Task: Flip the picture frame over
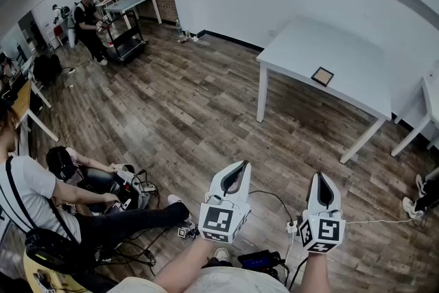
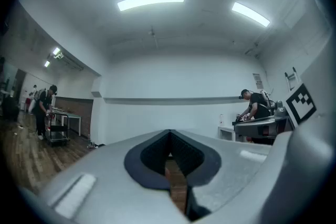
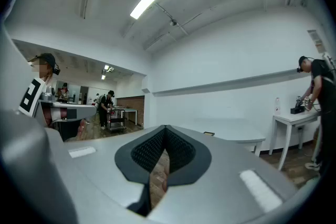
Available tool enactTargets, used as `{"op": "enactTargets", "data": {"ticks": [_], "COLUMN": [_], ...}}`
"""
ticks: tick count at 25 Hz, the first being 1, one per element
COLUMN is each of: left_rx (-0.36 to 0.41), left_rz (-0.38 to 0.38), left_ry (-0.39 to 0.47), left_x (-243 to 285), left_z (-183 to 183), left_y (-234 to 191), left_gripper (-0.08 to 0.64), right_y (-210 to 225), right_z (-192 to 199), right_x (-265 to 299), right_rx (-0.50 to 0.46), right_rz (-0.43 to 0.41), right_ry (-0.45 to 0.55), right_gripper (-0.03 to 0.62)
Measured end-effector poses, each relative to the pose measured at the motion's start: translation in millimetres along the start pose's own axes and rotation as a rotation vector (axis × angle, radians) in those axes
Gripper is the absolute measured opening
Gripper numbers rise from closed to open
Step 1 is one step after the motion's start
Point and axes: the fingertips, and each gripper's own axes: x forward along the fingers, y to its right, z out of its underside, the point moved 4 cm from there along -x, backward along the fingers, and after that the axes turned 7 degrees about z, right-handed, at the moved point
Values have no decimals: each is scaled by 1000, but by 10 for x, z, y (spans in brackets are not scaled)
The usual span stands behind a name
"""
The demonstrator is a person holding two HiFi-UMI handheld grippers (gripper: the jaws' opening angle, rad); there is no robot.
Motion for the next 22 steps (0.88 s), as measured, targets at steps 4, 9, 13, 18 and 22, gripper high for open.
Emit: {"op": "enactTargets", "data": {"ticks": [4,9,13,18,22], "left_rx": [2,5,3,9,11], "left_rz": [1,-5,-2,9,15], "left_ry": [-2,-8,-12,-7,-9], "left_x": [17,79,127,162,213], "left_z": [9,15,3,37,62], "left_y": [32,73,128,218,321], "left_gripper": [2,0,0,2,2], "right_y": [45,138,222,306,409], "right_z": [-5,-7,-11,62,96], "right_x": [-11,7,-6,-28,-54], "right_rx": [-6,-2,21,46,45], "right_rz": [4,8,10,10,18], "right_ry": [5,6,15,15,13], "right_gripper": [20,20,21,21,21]}}
